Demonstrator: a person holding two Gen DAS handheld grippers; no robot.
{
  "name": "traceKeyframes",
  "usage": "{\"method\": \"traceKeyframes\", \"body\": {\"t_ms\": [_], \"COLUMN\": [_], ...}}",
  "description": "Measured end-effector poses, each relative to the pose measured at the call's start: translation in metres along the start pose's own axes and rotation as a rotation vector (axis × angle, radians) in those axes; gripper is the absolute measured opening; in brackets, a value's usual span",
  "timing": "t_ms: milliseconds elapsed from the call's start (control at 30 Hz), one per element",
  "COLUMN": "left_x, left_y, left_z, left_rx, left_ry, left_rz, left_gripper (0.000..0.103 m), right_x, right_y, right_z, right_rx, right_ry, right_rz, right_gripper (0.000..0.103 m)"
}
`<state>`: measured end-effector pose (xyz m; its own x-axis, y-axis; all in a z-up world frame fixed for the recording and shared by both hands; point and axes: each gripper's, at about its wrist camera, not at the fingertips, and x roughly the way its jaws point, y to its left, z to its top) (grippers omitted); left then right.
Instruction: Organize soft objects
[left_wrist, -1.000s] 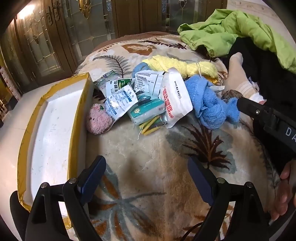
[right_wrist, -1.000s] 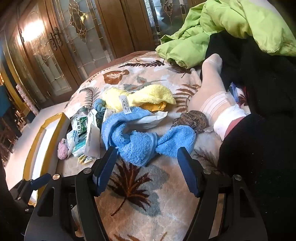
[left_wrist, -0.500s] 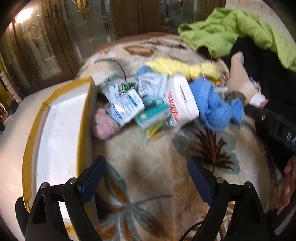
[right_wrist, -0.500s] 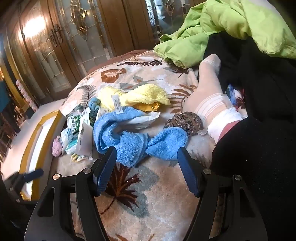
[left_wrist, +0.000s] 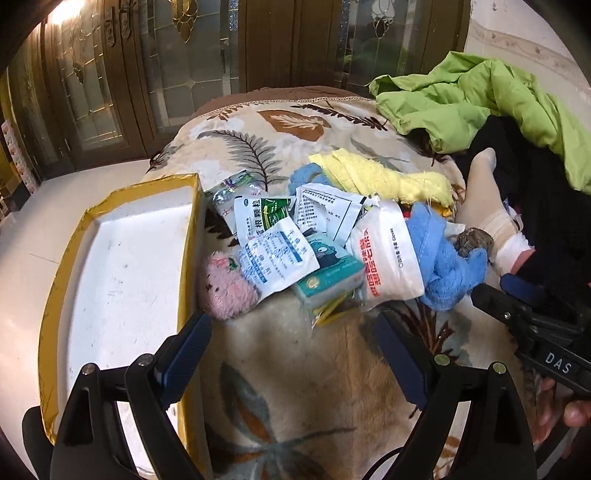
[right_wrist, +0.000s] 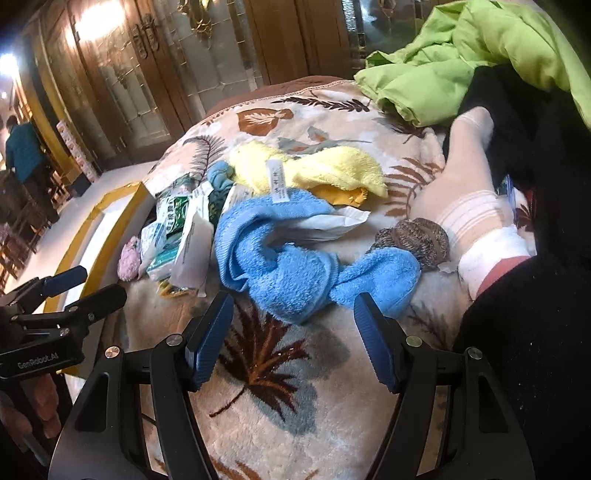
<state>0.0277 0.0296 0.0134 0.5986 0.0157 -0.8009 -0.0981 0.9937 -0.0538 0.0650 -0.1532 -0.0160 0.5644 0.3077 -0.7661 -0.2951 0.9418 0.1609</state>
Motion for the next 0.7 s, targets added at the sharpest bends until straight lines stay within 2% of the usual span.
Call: {"method": "traceKeyframes", "body": {"t_ms": [367, 700], "left_x": [0.004, 0.006], "left_y": [-0.020, -0.020], "left_z": [-0.001, 0.000], "left_rx": [0.047, 0.049], "left_ry": [0.001, 0.008], "left_rz": [0.001, 0.005], "left_gripper": [0.091, 0.091], "right_x": [0.002, 0.003], "right_y": [0.002, 0.002], "right_z": [-0.001, -0.001], "right_rx": [-0.005, 0.001], "right_ry": [0.018, 0.020], "right_rz": [-0.002, 0.002], "right_gripper": [0.069, 0.069]}}
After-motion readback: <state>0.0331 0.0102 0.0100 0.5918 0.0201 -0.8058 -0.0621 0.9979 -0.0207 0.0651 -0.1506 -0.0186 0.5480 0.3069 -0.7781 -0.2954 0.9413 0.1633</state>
